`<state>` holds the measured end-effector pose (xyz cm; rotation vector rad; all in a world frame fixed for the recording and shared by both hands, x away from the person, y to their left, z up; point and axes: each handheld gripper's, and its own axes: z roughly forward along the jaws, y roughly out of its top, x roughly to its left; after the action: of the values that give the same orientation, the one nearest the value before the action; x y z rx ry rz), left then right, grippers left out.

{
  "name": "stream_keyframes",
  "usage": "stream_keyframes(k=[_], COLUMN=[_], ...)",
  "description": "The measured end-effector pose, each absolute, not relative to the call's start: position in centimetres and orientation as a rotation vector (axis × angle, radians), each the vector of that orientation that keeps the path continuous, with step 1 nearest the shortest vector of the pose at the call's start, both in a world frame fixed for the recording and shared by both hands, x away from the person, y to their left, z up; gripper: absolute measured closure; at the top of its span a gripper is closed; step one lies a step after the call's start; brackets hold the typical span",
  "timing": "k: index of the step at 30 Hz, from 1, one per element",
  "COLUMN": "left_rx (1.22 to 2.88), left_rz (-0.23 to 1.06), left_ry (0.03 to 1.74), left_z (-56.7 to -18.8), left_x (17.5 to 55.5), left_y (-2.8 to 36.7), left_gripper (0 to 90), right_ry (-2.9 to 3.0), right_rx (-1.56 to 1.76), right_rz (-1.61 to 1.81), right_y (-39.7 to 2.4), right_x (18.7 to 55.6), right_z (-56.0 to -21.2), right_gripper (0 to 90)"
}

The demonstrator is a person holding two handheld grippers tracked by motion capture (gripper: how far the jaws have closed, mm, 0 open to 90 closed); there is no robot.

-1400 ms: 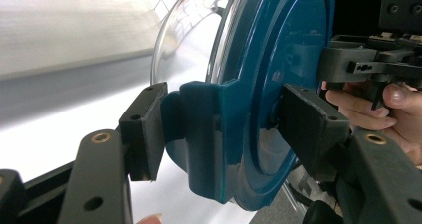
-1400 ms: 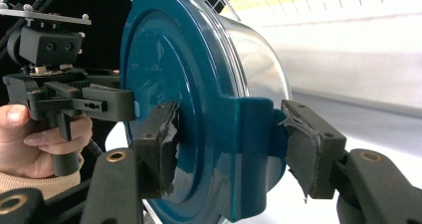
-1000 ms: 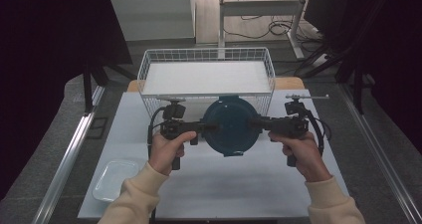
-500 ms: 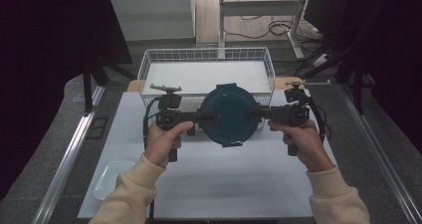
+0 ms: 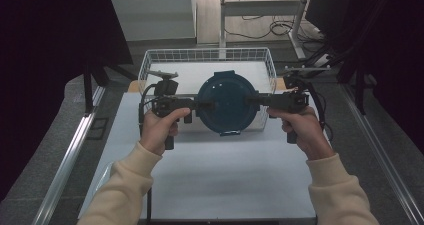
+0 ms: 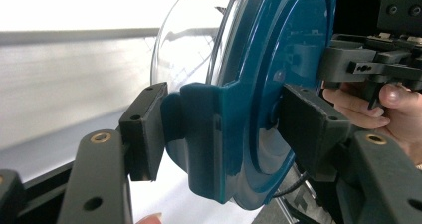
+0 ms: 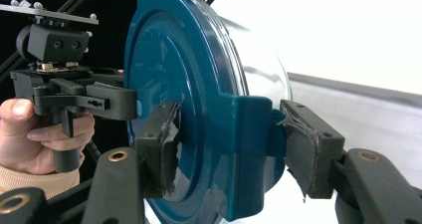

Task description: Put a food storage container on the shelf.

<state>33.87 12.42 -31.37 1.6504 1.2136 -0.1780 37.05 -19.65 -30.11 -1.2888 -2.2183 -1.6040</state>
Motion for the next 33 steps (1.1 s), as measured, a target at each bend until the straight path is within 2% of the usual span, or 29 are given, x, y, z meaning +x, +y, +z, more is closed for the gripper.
stream_keyframes(k=[33], left_rx=[1.625], left_rz=[-0.209], left_ry=[1.227], left_z=[-28.5], left_x=[39.6], left_y=[15.4], left_gripper=[38.3], right_ry=[-2.227], right_rx=[-1.294], right_rz=[-1.568], right_y=[-16.7], right_x=[42.6], right_z=[-26.8], right_gripper=[42.9])
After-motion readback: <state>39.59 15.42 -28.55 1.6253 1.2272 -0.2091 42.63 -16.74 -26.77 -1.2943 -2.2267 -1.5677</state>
